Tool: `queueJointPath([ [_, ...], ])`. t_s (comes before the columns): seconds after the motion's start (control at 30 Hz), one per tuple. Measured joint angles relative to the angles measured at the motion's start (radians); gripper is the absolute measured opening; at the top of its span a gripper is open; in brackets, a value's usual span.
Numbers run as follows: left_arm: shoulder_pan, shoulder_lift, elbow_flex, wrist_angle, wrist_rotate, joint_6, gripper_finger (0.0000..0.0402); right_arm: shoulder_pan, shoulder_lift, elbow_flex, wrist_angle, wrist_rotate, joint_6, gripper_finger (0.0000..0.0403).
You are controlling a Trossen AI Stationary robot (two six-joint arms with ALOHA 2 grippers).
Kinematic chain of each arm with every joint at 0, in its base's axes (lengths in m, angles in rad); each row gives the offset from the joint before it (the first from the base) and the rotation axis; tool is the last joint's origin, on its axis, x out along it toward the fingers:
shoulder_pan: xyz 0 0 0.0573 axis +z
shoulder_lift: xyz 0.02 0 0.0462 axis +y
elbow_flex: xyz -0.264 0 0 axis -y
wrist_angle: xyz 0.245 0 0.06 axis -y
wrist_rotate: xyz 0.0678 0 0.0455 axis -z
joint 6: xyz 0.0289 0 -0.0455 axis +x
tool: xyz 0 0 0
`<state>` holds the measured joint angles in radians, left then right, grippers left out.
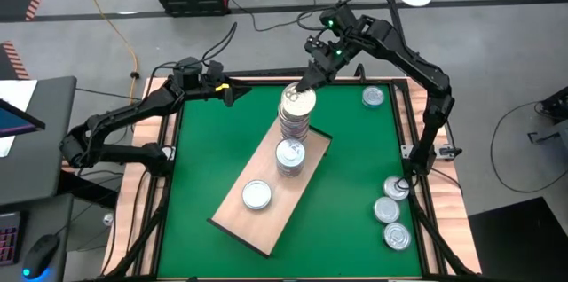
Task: Stack canned seafood by type on shelf
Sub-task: Stack the blue pink tuna can on top of the other blue pink tuna cans on the shelf
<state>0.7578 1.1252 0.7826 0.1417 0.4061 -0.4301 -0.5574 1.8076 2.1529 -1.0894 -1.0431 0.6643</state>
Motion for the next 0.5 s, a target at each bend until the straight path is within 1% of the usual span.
queueJointPath([
  [0.2,0.000,0.000,0.000,0.000,0.000,0.000,0.0244,0.007,0.000,0.000,0.108,0.029,0.085,0.0297],
  [0.5,0.000,0.000,0.000,0.000,0.000,0.000,0.0244,0.015,0.000,0.000,0.109,0.032,0.101,0.0297],
])
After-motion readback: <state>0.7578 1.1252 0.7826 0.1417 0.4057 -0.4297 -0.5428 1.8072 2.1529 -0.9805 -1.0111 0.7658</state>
